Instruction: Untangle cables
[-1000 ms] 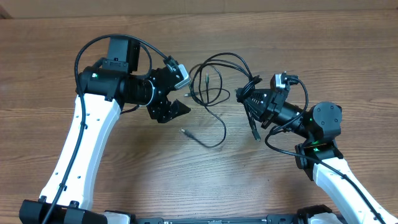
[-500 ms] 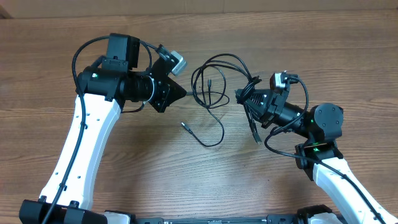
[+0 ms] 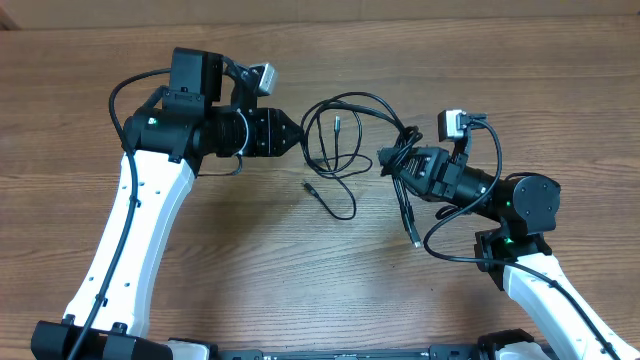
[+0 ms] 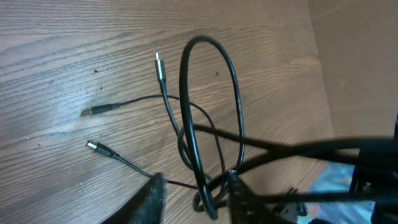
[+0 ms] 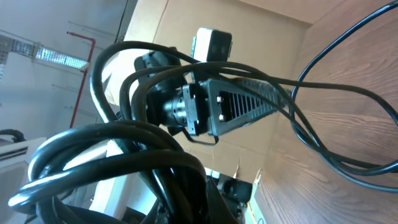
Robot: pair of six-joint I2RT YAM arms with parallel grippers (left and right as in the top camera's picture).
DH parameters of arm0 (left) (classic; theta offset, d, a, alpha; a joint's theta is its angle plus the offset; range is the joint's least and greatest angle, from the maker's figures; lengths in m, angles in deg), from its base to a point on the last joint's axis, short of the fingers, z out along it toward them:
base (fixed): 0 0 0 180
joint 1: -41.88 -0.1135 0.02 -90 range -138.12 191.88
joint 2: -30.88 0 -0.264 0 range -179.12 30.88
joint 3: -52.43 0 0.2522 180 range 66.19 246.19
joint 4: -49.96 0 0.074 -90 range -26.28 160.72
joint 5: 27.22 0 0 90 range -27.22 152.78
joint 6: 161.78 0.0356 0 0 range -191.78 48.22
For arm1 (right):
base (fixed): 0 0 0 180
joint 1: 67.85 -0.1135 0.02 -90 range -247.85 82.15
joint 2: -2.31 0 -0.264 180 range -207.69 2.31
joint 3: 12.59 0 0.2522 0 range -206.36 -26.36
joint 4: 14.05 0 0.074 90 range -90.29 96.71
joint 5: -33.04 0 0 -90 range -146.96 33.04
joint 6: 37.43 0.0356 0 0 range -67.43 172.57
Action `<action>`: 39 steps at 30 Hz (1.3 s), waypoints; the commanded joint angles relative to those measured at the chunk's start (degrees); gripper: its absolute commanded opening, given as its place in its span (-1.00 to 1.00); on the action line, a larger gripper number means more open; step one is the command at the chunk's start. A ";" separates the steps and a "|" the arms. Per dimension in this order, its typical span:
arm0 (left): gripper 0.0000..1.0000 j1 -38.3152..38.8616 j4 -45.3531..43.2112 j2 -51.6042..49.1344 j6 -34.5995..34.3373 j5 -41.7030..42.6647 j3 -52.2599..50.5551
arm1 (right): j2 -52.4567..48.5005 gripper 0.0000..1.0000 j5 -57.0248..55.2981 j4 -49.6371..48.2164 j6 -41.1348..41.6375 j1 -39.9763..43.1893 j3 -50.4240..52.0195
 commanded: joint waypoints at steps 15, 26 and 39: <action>0.40 1.40 -0.28 0.83 -8.24 -0.35 0.85 | 0.26 -0.93 1.66 -5.29 -1.27 0.15 -0.76; 0.32 4.57 -2.27 0.83 -11.58 -4.28 0.85 | 0.26 -0.93 2.58 -7.93 -1.29 0.11 -0.76; 0.21 7.48 -2.23 -1.88 -12.28 -4.90 0.85 | 0.26 -0.93 3.13 -11.13 -1.05 0.11 -0.76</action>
